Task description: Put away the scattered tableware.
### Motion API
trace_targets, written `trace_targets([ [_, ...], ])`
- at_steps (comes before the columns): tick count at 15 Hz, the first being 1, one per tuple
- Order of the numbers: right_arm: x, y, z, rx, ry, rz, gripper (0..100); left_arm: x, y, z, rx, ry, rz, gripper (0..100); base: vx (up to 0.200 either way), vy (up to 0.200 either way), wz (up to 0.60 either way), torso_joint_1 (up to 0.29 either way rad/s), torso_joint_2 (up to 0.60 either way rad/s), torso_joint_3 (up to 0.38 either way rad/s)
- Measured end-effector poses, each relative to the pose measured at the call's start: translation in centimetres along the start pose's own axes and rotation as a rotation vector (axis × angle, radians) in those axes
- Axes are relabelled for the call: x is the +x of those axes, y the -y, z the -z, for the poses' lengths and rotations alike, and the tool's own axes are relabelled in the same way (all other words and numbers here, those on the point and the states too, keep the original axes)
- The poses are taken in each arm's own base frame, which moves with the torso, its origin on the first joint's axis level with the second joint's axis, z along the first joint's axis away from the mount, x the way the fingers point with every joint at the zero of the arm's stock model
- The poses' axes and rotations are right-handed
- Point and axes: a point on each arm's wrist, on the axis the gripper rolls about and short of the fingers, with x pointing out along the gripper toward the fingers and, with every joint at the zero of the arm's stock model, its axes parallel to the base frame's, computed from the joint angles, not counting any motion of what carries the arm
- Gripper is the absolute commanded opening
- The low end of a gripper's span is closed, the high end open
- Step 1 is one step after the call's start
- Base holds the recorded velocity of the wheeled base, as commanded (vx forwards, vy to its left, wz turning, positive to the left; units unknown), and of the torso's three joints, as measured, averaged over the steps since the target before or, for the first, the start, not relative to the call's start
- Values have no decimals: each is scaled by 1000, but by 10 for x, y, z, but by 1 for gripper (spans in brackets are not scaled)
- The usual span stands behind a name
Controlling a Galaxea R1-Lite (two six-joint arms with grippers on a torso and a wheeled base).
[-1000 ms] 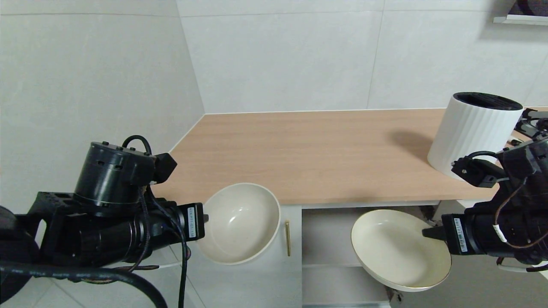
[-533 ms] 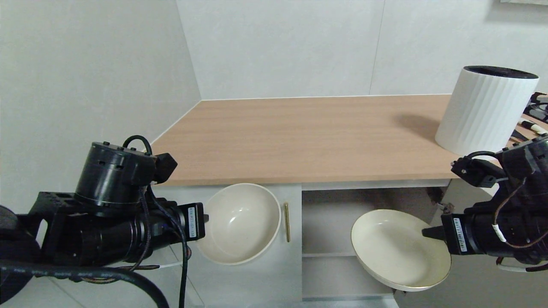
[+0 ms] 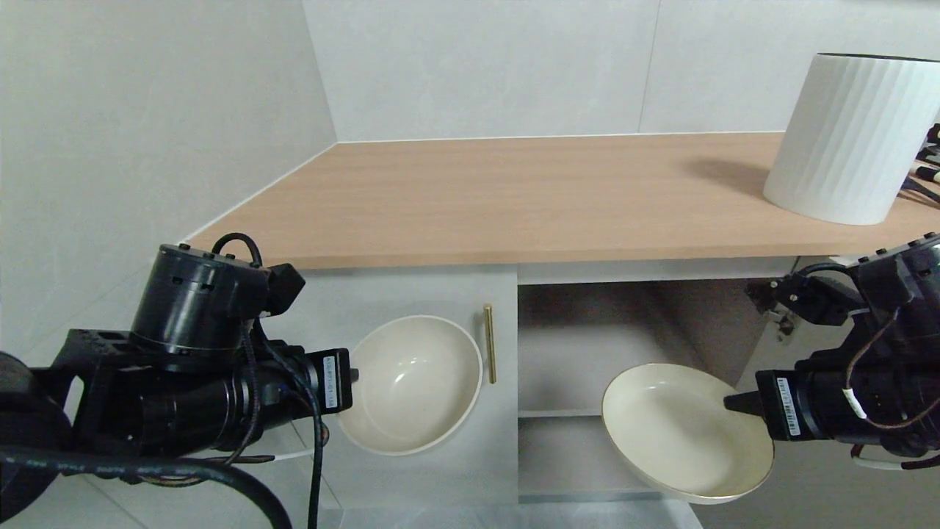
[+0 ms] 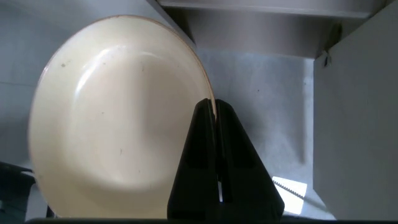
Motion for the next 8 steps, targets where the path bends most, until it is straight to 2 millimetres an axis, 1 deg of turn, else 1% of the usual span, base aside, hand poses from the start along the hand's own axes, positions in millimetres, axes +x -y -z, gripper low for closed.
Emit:
trace_targets([
  [3, 1, 0, 0, 0, -3, 1, 0, 0, 0, 0, 1, -1, 0, 0, 0, 0, 0, -98, 434, 321],
  [4, 2, 0, 0, 0, -6, 2, 0, 0, 0, 0, 0, -1, 0, 0, 0, 0, 0, -36, 227, 183],
  [8, 5, -1, -1, 0, -1, 0, 0, 0, 0, 0, 1, 0, 0, 0, 0, 0, 0, -18, 64, 46],
])
